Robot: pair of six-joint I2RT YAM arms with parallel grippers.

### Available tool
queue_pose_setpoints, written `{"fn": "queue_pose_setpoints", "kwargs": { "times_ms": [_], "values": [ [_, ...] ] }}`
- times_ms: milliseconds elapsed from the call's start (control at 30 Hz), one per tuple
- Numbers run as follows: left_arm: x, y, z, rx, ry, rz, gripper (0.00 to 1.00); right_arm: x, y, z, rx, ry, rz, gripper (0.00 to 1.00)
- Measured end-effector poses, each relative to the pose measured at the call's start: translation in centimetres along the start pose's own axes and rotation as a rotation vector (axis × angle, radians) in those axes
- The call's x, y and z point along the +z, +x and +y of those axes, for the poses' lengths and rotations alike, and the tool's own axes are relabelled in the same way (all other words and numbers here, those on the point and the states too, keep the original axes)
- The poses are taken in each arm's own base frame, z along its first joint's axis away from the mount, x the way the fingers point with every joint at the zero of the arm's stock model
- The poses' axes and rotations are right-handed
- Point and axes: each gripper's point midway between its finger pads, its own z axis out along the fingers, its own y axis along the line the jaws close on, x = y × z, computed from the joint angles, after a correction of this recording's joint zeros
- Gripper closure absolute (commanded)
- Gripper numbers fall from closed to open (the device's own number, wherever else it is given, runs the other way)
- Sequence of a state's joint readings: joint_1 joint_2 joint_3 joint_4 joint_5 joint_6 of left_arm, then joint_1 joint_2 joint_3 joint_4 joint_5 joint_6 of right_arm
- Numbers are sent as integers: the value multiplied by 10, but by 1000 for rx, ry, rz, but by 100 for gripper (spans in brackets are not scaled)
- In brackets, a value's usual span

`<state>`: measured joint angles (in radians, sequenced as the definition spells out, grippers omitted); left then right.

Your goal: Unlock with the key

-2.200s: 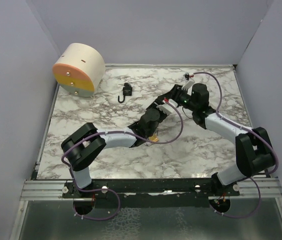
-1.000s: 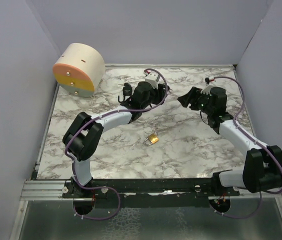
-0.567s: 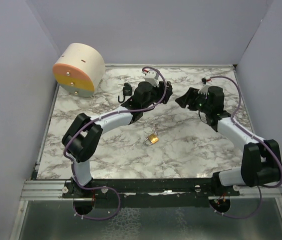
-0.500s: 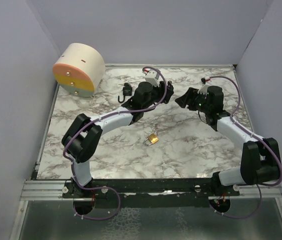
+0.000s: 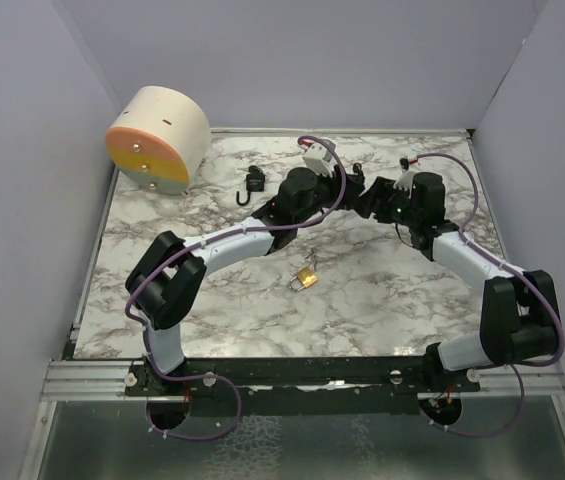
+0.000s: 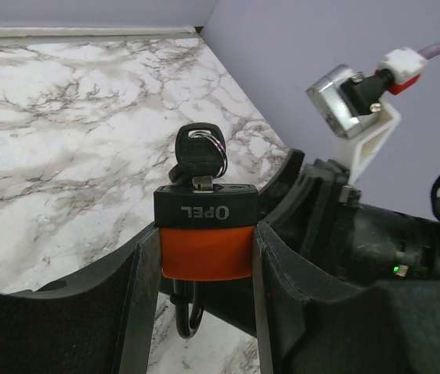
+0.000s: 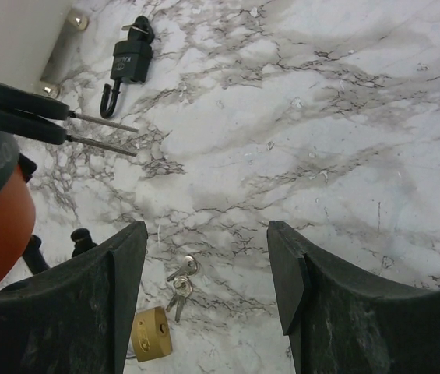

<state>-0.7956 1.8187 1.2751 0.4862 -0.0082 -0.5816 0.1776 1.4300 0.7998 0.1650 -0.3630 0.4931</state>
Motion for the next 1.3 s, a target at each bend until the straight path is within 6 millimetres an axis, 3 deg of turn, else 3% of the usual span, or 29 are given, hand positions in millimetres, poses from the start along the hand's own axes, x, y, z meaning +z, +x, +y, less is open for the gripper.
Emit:
{"fn": "queue_pose_setpoints", "kwargs": {
  "times_ms": [267,633,900,1133,1300],
  "values": [
    [2,-10,-32,-9,63,-32,100,2,5,1,15,-13,21,36],
    [2,-12,-43,-44,91,-47,100,3,8,6,35,-44,35,36],
    [2,-15,-51,-75,131,-95,100,5,7,22,61,-134,39,36],
    [1,-13,-31,-66,83,-112,100,6,8,18,90,-110,41,36],
    [0,-26,8,-44,-22,-121,100,7,11,3,112,-29,43,36]
  ]
}}
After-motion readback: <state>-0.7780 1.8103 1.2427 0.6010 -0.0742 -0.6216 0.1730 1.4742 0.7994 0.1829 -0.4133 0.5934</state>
